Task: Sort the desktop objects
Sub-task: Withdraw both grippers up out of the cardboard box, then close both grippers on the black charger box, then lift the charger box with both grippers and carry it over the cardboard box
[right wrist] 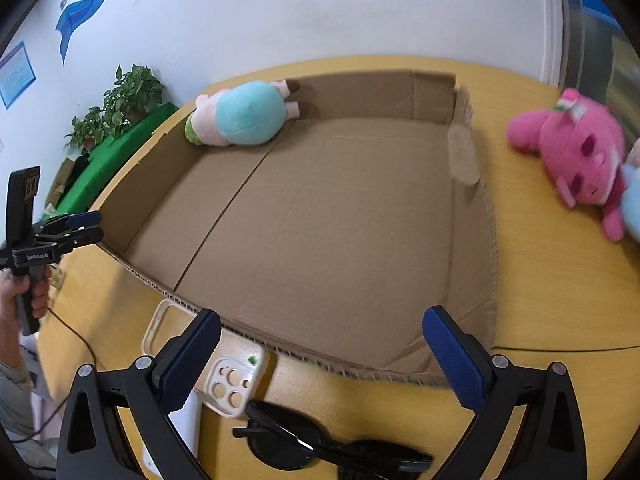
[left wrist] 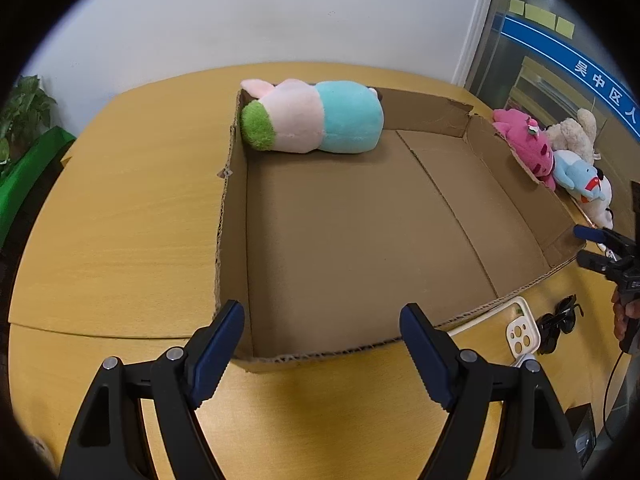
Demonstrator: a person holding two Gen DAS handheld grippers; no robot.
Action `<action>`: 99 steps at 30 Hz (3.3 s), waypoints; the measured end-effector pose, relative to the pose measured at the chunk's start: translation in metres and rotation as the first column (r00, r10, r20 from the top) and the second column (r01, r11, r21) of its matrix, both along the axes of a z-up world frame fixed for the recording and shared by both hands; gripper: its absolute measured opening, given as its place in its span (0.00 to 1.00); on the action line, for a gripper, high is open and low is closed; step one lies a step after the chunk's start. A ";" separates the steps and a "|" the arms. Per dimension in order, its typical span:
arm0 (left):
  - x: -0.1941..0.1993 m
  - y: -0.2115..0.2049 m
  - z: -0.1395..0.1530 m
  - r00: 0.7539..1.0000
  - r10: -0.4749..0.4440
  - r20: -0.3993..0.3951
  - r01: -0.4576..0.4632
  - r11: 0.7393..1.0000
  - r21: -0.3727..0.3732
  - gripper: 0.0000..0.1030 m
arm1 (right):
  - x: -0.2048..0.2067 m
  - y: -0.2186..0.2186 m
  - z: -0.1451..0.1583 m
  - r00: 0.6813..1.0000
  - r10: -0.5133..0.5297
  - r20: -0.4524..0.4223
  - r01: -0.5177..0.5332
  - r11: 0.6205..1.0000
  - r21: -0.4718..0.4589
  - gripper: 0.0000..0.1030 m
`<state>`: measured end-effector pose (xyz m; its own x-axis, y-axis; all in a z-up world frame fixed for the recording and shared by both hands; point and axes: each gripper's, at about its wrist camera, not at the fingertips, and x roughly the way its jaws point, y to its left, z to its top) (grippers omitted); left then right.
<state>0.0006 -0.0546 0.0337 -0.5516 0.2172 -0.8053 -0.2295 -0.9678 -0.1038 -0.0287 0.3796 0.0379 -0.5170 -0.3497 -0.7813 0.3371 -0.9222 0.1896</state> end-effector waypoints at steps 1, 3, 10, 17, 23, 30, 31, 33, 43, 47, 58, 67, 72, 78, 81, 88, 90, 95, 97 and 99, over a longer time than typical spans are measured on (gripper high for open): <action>0.006 0.002 0.004 1.000 -0.003 -0.007 0.003 1.000 -0.001 0.78 | 0.005 0.002 0.007 0.999 0.000 -0.037 0.000 1.000 0.006 0.99; 0.024 0.011 0.016 0.999 -0.038 -0.039 0.039 0.999 0.026 0.78 | 0.031 0.006 0.029 0.991 0.042 -0.128 -0.042 0.999 0.005 0.99; 0.098 0.064 0.019 0.956 -0.292 -0.008 0.284 0.923 0.258 0.78 | 0.152 0.015 0.038 0.934 0.339 -0.109 -0.341 0.940 0.002 1.00; 0.163 0.147 -0.029 0.784 -0.602 0.150 0.500 0.756 0.422 0.78 | 0.236 0.046 -0.026 0.929 0.352 0.117 -0.332 0.929 -0.163 1.00; 0.178 0.171 -0.050 0.732 -0.639 0.236 0.518 0.747 0.418 0.78 | 0.254 0.018 -0.064 0.930 0.350 0.113 -0.319 0.920 -0.227 1.00; 0.178 0.154 -0.069 0.764 -0.565 0.313 0.430 0.806 0.406 0.77 | 0.258 -0.011 -0.054 0.933 0.356 -0.054 -0.358 0.904 -0.232 0.94; 0.179 0.154 -0.069 0.766 -0.564 0.310 0.430 0.806 0.406 0.76 | 0.259 -0.012 -0.054 0.934 0.354 -0.051 -0.356 0.912 -0.204 0.94; 0.182 0.157 -0.069 0.769 -0.566 0.298 0.439 0.806 0.397 0.76 | 0.261 -0.012 -0.056 0.930 0.364 -0.044 -0.366 0.918 -0.155 0.94; 0.173 0.148 -0.070 0.804 -0.513 0.300 0.374 0.829 0.416 0.69 | 0.265 -0.030 -0.052 0.878 0.474 -0.066 -0.479 0.870 -0.119 0.95; 0.173 0.142 -0.066 0.812 -0.502 0.296 0.381 0.842 0.381 0.69 | 0.270 -0.018 -0.050 0.860 0.509 -0.029 -0.510 0.858 -0.060 0.96; 0.173 0.141 -0.070 0.825 -0.488 0.285 0.372 0.849 0.375 0.78 | 0.271 -0.058 -0.073 0.839 0.541 -0.057 -0.541 0.841 0.026 0.91; 0.170 0.123 -0.070 0.838 -0.409 0.361 0.280 0.890 0.359 0.78 | 0.265 -0.071 -0.070 0.863 0.501 -0.055 -0.502 0.865 0.012 0.88; 0.174 0.125 -0.068 0.854 -0.407 0.324 0.284 0.887 0.365 0.72 | 0.261 -0.081 -0.071 0.879 0.473 -0.062 -0.472 0.881 0.032 0.85; 0.173 0.118 -0.034 0.903 -0.371 0.218 0.280 0.891 0.358 0.68 | 0.259 -0.090 -0.053 0.898 0.426 -0.110 -0.418 0.904 0.085 0.84; 0.168 0.116 0.001 0.925 -0.358 0.125 0.299 0.891 0.340 0.68 | 0.253 -0.092 -0.030 0.900 0.402 -0.171 -0.394 0.916 0.078 0.84; 0.122 0.111 0.087 0.941 -0.320 -0.109 0.338 0.902 0.268 0.68 | 0.213 -0.106 0.040 0.847 0.395 -0.356 -0.359 0.919 0.165 0.84; 0.106 0.111 0.116 0.934 -0.306 -0.186 0.345 0.910 0.231 0.68 | 0.193 -0.111 0.064 0.826 0.389 -0.408 -0.343 0.921 0.184 0.84; 0.051 0.106 0.177 0.902 -0.288 -0.323 0.354 0.920 0.170 0.68 | 0.135 -0.123 0.126 0.765 0.396 -0.508 -0.328 0.918 0.222 0.84; 0.030 0.105 0.195 0.892 -0.284 -0.351 0.354 0.922 0.156 0.68 | 0.110 -0.126 0.146 0.752 0.395 -0.528 -0.327 0.919 0.220 0.84; 0.003 0.104 0.212 0.884 -0.278 -0.375 0.353 0.924 0.146 0.68 | 0.079 -0.130 0.168 0.742 0.390 -0.545 -0.323 0.921 0.219 0.84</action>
